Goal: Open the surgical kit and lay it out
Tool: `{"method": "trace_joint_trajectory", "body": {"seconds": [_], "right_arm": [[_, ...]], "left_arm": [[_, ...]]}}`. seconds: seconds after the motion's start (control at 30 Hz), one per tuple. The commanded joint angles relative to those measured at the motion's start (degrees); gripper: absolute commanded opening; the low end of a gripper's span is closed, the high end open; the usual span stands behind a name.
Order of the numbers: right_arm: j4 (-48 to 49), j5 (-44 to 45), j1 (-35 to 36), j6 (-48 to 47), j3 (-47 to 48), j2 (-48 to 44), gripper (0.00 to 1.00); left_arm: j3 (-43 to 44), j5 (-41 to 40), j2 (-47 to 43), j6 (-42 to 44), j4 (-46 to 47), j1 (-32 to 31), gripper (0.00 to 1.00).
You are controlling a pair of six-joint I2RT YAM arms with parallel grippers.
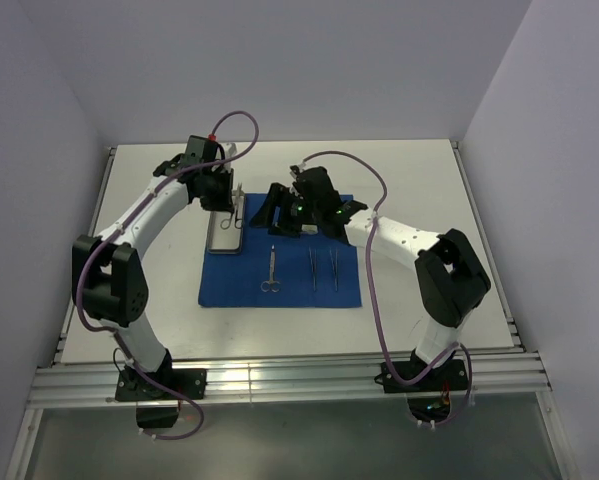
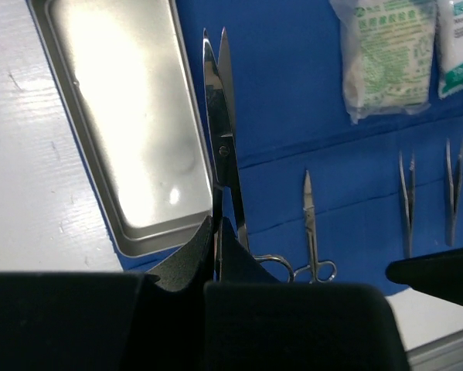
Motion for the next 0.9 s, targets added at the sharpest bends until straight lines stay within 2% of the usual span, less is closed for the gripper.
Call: {"method": "trace_joint_trajectory", "body": {"seconds": [0.0,0.37,0.87], "right_arm": [[5.01,-2.05,0.37,1.04,2.88,-0.02,0.74],[6.5,-2.14,1.42,2.53,5.35,3.5,0.68],[6.06,-3.46,2.04,2.01,8.16,6.84,0.46]], "left_arm": [[-0.17,3.34,-4.24,-1.02,0.68,-0.91,0.0],[-1.05,5.02,-6.18,-1.64,0.85,-1.88,0.0],[-0.7,6.51,-6.89,-1.72,0.5,-2.76,0.0]]}}
